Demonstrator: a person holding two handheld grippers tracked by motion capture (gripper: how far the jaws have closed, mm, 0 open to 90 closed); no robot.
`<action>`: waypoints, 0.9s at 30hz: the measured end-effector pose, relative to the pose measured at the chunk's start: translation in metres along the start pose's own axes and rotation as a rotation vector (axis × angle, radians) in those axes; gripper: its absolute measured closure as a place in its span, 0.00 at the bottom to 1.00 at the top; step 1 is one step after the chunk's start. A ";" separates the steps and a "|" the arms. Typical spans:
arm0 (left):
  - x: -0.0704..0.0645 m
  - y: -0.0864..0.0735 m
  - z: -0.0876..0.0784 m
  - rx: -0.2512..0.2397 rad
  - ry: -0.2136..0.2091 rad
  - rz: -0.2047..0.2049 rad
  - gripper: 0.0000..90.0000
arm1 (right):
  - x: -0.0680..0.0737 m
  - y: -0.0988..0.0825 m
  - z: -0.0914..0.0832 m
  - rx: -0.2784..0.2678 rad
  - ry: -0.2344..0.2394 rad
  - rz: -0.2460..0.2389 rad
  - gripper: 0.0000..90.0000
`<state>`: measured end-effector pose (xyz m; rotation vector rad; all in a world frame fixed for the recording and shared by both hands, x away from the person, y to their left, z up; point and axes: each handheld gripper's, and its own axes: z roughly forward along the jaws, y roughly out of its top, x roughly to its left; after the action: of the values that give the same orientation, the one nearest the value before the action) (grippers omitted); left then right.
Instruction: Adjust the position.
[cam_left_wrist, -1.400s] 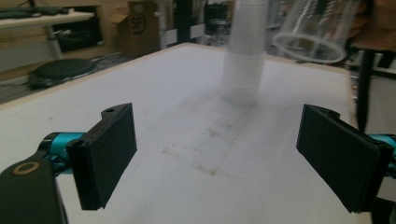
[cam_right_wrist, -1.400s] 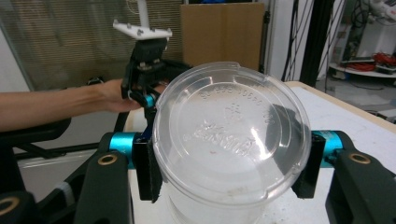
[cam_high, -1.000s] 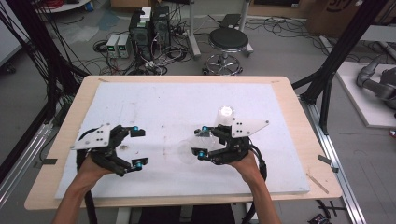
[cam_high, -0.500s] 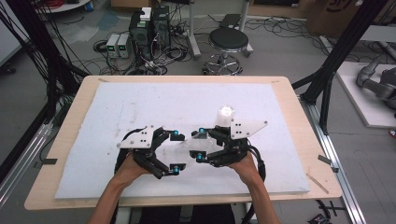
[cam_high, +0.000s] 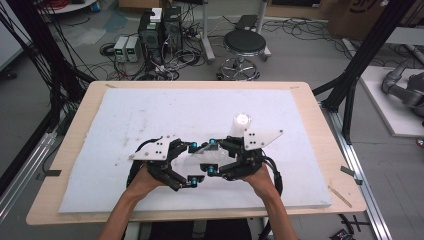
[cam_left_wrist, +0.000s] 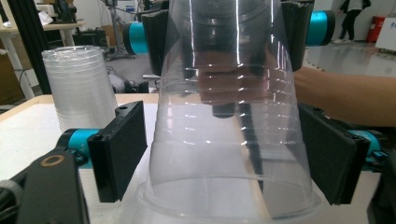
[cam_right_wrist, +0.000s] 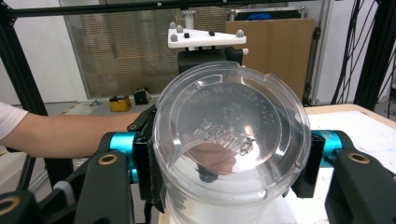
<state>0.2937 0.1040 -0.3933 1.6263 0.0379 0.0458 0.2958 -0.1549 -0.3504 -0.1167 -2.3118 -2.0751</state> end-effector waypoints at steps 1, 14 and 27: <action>0.000 0.000 0.000 0.000 -0.004 -0.002 0.24 | 0.000 0.000 0.001 0.003 0.003 0.004 0.46; 0.000 -0.004 -0.003 0.001 -0.010 -0.007 0.36 | 0.001 -0.002 0.005 0.016 -0.010 -0.014 0.29; 0.002 -0.001 -0.014 0.085 0.007 -0.025 0.35 | 0.007 -0.002 0.009 0.125 -0.078 -0.068 0.13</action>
<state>0.2948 0.1181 -0.3933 1.7099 0.0665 0.0304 0.2894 -0.1460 -0.3526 -0.1188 -2.5176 -1.9834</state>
